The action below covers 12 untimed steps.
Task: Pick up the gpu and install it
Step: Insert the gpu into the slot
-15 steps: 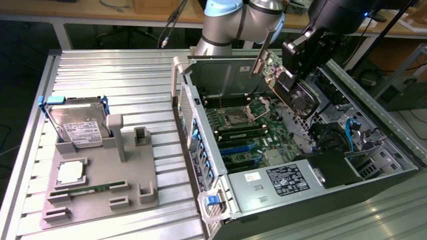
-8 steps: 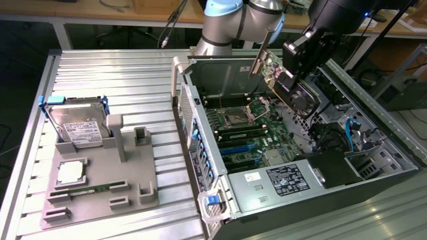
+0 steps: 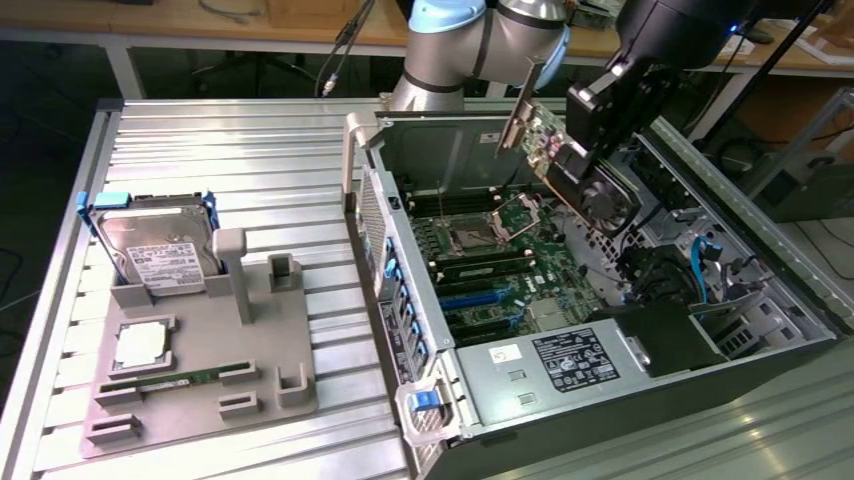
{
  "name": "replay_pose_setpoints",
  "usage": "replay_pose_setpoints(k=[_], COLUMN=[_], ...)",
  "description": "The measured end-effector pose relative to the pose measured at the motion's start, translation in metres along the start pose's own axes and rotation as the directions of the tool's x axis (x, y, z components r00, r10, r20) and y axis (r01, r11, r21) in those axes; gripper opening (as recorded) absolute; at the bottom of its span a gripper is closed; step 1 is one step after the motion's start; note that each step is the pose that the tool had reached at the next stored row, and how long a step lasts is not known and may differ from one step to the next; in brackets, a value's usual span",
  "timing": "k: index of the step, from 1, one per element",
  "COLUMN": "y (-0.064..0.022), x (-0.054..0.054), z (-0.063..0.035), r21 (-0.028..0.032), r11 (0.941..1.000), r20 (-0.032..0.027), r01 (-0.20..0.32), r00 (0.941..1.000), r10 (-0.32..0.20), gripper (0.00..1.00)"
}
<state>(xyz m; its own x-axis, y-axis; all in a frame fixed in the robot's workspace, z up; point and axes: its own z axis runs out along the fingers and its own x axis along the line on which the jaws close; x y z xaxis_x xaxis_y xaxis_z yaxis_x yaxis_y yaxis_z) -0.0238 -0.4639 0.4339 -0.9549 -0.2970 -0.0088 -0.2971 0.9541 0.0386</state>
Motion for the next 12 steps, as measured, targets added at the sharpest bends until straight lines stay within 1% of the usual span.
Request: replay_pose_setpoints(k=[6,12], y=[0.0,0.0], x=[0.0,0.0], z=[0.0,0.0], r21=[-0.0002,-0.0006], r11=[0.9997,0.9983], r20=[-0.001,-0.0023], r01=[0.024,0.059], r00=[0.9997,0.9983], r10=[-0.024,-0.059], gripper=[0.27,0.27])
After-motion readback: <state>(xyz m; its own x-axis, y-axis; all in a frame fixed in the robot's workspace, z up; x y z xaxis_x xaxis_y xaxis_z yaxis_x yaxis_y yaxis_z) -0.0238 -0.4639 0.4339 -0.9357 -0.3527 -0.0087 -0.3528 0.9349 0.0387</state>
